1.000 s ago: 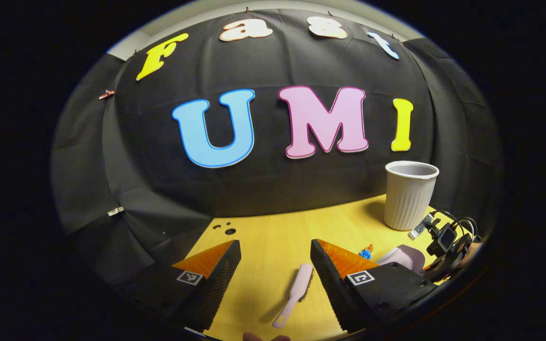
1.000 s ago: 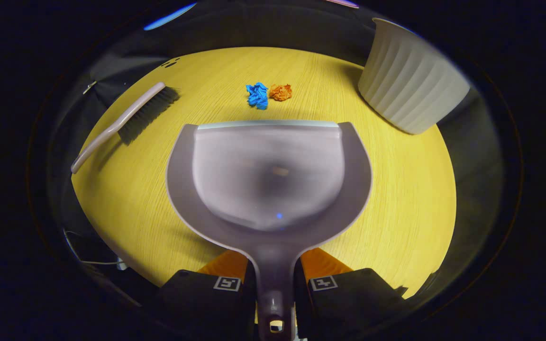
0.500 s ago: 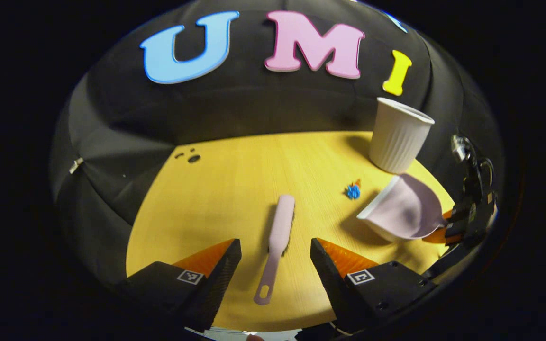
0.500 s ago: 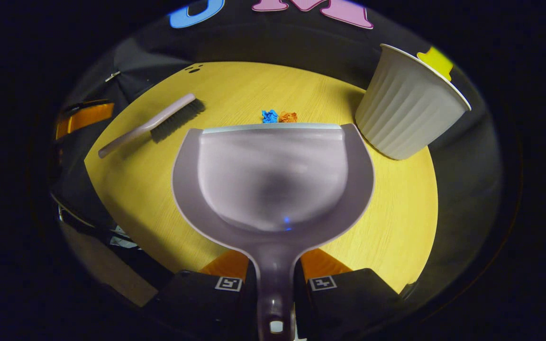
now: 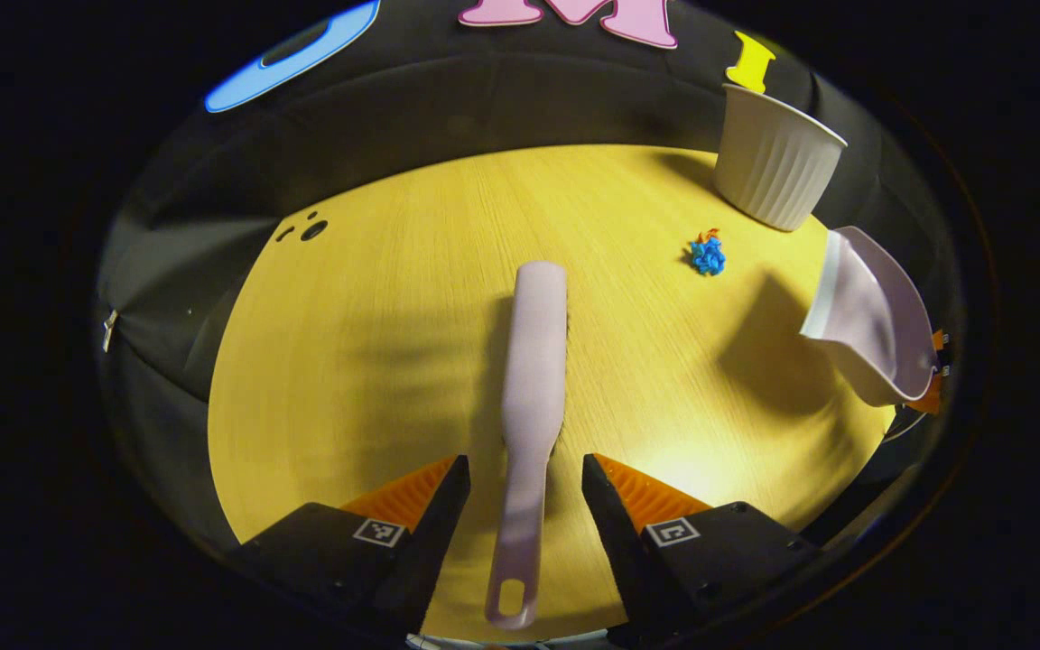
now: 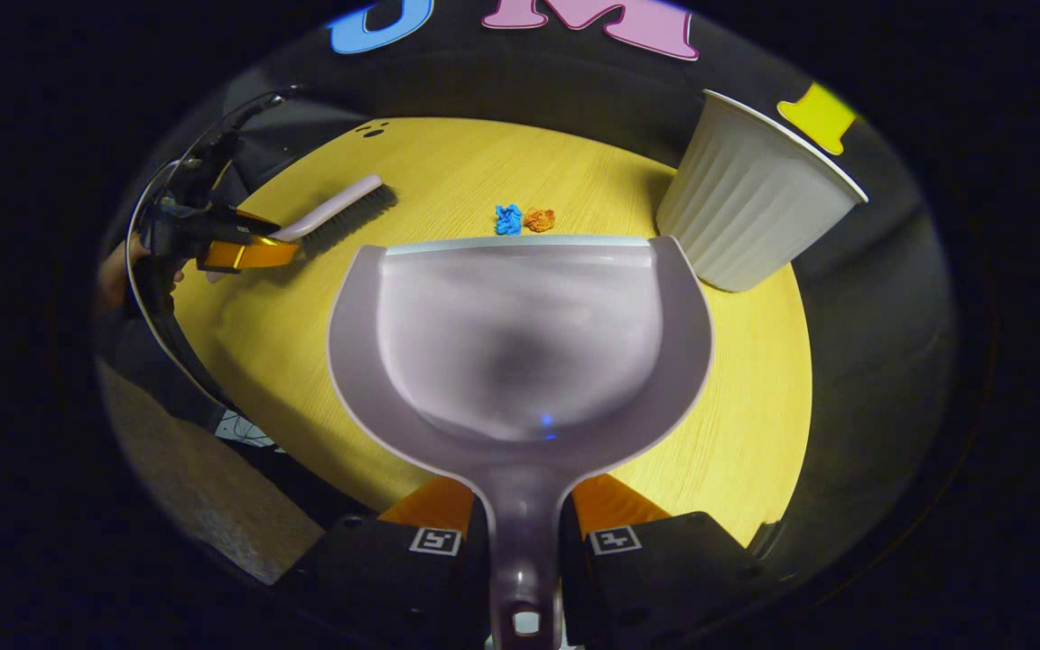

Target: Pick up the small broom and dustpan from the desktop, sweep the trash into the dustpan with the broom, and then empty the trash into the garbage bin.

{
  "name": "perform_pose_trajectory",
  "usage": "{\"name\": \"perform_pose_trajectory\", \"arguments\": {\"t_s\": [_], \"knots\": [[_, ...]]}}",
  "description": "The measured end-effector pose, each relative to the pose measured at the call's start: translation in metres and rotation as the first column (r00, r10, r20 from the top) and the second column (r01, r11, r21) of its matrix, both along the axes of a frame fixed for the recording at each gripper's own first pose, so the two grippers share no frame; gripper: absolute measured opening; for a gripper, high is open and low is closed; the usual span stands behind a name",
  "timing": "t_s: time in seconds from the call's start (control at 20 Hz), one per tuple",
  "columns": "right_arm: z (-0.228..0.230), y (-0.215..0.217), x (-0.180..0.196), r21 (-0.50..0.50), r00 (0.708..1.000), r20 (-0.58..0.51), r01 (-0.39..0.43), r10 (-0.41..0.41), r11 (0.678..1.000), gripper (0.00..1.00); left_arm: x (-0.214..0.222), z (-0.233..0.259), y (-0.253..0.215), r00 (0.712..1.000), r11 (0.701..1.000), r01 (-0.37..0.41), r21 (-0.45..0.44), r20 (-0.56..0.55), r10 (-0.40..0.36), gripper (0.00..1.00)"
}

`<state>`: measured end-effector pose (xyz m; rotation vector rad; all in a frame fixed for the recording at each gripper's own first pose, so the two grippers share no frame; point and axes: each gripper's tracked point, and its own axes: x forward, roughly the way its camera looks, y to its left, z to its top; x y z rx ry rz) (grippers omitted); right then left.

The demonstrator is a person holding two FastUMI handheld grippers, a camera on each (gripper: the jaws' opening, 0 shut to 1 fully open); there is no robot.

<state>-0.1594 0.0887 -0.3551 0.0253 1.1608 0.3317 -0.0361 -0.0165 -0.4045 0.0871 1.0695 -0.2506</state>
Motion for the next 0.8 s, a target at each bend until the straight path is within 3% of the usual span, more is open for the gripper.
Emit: {"name": "perform_pose_trajectory", "arguments": {"t_s": [0.15, 0.2, 0.4, 0.55, 0.6, 0.8], "knots": [[0.003, -0.006, -0.005, -0.014, 1.000, 0.001, 0.010, -0.010, 1.000, 0.32, 0.002, -0.012, -0.002, 0.999, 1.000, 0.007, 0.008, -0.035, -0.007, 0.75], [0.004, -0.005, -0.007, -0.014, 1.000, 0.001, 0.011, -0.011, 1.000, 0.36, 0.003, -0.015, -0.003, 0.999, 1.000, 0.006, 0.005, -0.043, -0.006, 0.73], [0.005, -0.005, -0.014, -0.009, 1.000, -0.019, 0.007, -0.007, 1.000, 0.36, 0.004, -0.025, -0.005, 0.997, 1.000, -0.011, -0.001, -0.082, 0.011, 0.64], [0.007, -0.001, -0.013, 0.013, 0.999, -0.041, 0.005, -0.005, 1.000, 0.36, 0.010, -0.026, -0.008, 0.997, 0.999, -0.026, -0.018, -0.077, 0.025, 0.37], [0.006, -0.001, -0.012, 0.015, 0.999, -0.051, -0.001, 0.002, 1.000, 0.41, 0.013, -0.026, -0.007, 0.998, 1.000, -0.025, -0.015, -0.066, 0.024, 0.35], [0.003, -0.012, -0.010, -0.022, 0.984, -0.144, -0.107, 0.103, 0.994, 0.32, 0.040, -0.008, -0.013, 1.000, 1.000, -0.013, -0.016, 0.007, 0.013, 0.28]]}}
